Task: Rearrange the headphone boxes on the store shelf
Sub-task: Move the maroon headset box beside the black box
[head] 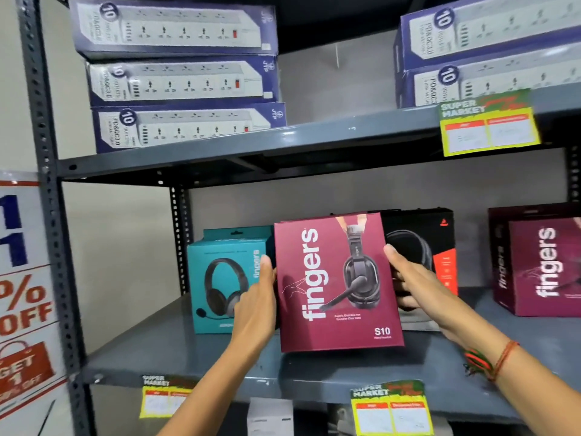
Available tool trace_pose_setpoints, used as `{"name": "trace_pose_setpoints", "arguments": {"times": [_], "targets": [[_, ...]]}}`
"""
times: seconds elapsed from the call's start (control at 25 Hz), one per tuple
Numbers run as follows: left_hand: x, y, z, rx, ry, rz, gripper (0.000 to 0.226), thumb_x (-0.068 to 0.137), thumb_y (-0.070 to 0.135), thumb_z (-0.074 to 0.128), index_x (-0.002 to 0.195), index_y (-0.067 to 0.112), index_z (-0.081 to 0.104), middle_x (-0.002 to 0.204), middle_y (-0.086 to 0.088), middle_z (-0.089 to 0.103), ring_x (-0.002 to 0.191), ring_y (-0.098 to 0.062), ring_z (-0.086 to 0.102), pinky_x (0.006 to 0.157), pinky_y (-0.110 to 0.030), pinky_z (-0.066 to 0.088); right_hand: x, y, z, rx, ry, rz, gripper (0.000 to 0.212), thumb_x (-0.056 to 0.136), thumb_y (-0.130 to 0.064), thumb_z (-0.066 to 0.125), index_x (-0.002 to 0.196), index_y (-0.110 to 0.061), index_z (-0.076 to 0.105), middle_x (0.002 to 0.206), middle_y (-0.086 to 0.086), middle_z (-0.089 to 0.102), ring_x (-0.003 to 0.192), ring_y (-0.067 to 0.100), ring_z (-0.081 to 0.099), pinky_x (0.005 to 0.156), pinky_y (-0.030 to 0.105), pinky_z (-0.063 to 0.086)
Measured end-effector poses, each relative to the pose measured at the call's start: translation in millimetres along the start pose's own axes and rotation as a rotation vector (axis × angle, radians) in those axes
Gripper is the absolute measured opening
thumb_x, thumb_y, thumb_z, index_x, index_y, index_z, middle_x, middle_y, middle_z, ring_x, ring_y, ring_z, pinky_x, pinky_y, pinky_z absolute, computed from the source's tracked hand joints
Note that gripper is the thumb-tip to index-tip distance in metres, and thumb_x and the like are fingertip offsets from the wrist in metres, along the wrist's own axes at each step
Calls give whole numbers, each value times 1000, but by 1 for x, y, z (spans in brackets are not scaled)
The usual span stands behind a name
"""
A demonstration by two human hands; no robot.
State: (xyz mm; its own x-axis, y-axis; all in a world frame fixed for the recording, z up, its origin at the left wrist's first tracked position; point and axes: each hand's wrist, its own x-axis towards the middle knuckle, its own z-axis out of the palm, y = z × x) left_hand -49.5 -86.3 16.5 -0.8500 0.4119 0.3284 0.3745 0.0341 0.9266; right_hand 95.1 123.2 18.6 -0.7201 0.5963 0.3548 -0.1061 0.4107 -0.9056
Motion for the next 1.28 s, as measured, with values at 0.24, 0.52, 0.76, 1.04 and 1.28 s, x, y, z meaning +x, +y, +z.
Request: {"name": "trace_pose_setpoints", "arguments": {"times": [0.24, 0.52, 0.76, 1.04, 1.28], "targets": [[-17, 28, 90, -32, -55, 158, 87, 69, 88, 2, 99, 48, 73, 112, 1, 75, 100, -19, 66, 94, -40, 43, -35, -5, -84, -12, 207, -136, 38, 61, -98, 46, 92, -81, 60, 99, -57, 61, 102, -30, 55, 100, 27, 39], [-42, 57, 248, -151, -402, 165, 108, 59, 103, 13, 139, 45, 56, 141, 9, 64, 132, -18, 57, 115, -48, 37, -59, 35, -235, 39, 406, -88, 94, 61, -96, 52, 140, -46, 55, 145, -15, 60, 135, 13, 54, 118, 53, 34], [-54, 56, 354, -87, -633, 43, 111, 57, 102, 12, 150, 48, 39, 158, 12, 43, 148, -14, 37, 123, -47, 23, -67, 88, -320, 121, 431, 33, 63, 60, -95, 54, 115, -65, 61, 148, -16, 55, 138, 16, 49, 119, 54, 31], [-47, 48, 403, -130, -673, 48, 124, 48, 106, 12, 154, 46, 31, 161, 15, 38, 150, -13, 32, 123, -47, 24, -39, 126, -364, 135, 375, 74, 77, 70, -91, 53, 137, -53, 55, 144, -13, 62, 132, 16, 57, 119, 54, 31], [-31, 48, 419, -72, -727, 172, 102, 69, 93, 37, 157, 51, 8, 160, 16, 39, 146, -17, 40, 119, -51, 32, -19, 137, -380, 160, 293, 38, 70, 72, -73, 68, 134, -44, 56, 133, -11, 70, 124, 15, 64, 117, 53, 35]]}}
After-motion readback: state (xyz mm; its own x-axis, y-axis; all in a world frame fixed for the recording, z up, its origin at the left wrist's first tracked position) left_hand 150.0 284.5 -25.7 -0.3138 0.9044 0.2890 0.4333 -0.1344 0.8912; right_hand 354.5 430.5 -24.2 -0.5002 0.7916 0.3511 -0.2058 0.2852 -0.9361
